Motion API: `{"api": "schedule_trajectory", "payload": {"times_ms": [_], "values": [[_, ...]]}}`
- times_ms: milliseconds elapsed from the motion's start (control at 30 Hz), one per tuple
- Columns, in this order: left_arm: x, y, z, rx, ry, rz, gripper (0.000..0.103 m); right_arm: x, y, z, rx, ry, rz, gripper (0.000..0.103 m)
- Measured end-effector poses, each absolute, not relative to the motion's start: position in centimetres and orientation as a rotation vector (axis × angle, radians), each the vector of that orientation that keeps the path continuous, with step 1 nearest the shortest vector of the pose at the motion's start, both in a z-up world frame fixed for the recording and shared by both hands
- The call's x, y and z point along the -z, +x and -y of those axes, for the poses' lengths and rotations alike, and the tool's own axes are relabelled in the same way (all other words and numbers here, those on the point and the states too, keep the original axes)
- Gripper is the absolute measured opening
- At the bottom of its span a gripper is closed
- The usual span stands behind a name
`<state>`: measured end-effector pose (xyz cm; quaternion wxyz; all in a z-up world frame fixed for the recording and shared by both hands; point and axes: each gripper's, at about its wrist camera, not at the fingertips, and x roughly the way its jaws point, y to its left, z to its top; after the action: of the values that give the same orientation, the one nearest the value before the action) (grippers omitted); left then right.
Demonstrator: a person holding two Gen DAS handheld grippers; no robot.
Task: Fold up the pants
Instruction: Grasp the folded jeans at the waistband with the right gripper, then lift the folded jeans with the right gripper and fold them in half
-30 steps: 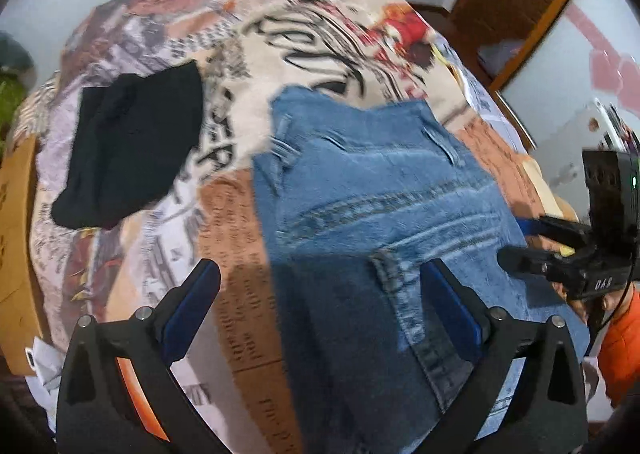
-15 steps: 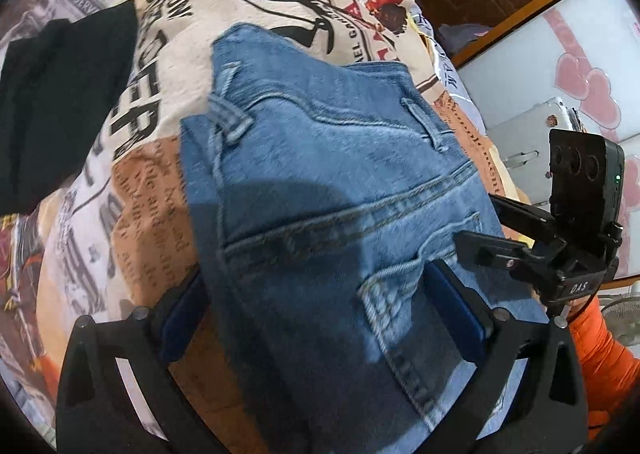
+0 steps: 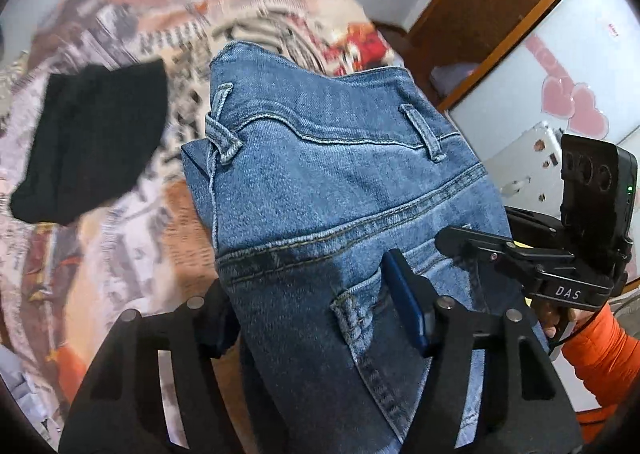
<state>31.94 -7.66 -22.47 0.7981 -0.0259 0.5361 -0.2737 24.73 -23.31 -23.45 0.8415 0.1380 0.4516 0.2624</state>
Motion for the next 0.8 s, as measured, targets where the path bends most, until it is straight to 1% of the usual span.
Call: {"api": "schedule_trajectory", "payload": {"times_ms": [133, 267, 367, 600, 800], "values": [[19.0, 30.7, 4.8, 0.538, -0.038, -1.04, 0.06, 21.0, 25.1, 20.9, -0.599, 0.262, -0.887, 0.028], [15.9, 30.4, 2.5, 0.446, 0.001, -0.929, 0.055, 18.6, 25.8, 18.2, -0.622, 0.236, -0.821, 0.026], [14.1, 30.6, 1.1, 0.385, 0.042, -0.847, 0.053, 17.1, 26.7, 16.0, -0.625, 0.201, -0.771, 0.025], [12.3, 33.6, -2.9, 0.323, 0.039, -0.76, 0.052, 15.1, 30.8, 11.6, -0.631, 0.159, -0.705, 0.024], [13.1, 37.6, -6.8, 0.298, 0.011, -0.758, 0.052, 15.0, 35.0, 8.0, -0.629, 0.105, -0.701, 0.024]]}}
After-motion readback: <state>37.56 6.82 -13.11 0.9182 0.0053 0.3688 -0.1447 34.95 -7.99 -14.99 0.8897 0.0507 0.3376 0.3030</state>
